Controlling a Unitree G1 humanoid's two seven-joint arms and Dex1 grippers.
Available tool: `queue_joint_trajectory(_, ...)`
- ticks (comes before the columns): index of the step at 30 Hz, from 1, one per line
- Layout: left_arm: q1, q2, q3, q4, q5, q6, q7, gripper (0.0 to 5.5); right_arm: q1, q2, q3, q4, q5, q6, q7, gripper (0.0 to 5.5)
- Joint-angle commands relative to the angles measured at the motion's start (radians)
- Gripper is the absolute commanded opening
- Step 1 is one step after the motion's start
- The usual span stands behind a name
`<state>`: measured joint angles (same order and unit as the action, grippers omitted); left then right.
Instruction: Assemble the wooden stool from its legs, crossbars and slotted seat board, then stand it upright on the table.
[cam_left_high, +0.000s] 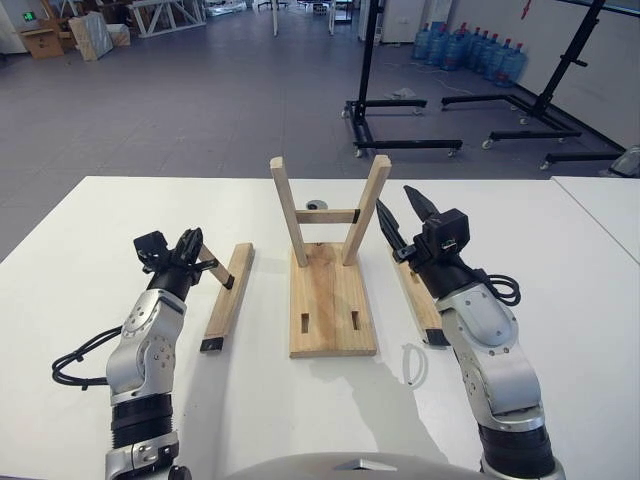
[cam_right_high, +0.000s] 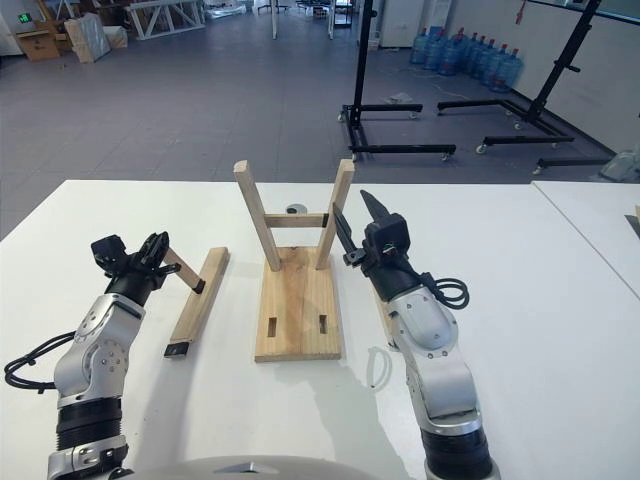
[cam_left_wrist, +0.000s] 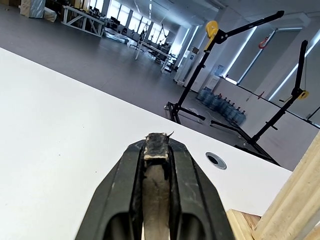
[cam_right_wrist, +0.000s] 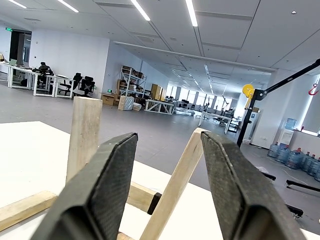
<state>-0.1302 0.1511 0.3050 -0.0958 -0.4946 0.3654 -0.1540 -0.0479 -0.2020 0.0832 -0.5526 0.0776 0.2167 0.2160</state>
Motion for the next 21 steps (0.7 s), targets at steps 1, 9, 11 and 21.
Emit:
queue_joint_trajectory(1, -0.022, 0.013, -0.014, 0.019, 0.020, -0.008, -0.007, 0.39, -0.005, 0.004, 0.005, 0.006, -0.006, 0.001, -0.001, 2.34)
queue_joint_trajectory(9, -0.064, 0.015, -0.023, -0.039, 0.013, 0.001, 0.002, 0.39, -0.005, 0.005, 0.008, 0.006, -0.006, 0.003, 0.000, 2.34)
queue_joint_trajectory(11, -0.058, 0.018, -0.027, -0.037, 0.018, 0.002, -0.001, 0.39, -0.003, 0.006, 0.009, 0.005, -0.007, 0.002, -0.001, 2.34)
queue_joint_trajectory(21, -0.002, 0.005, -0.029, 0.011, 0.041, -0.023, -0.007, 0.39, -0.001, 0.004, 0.006, 0.006, -0.006, 0.001, 0.001, 2.34)
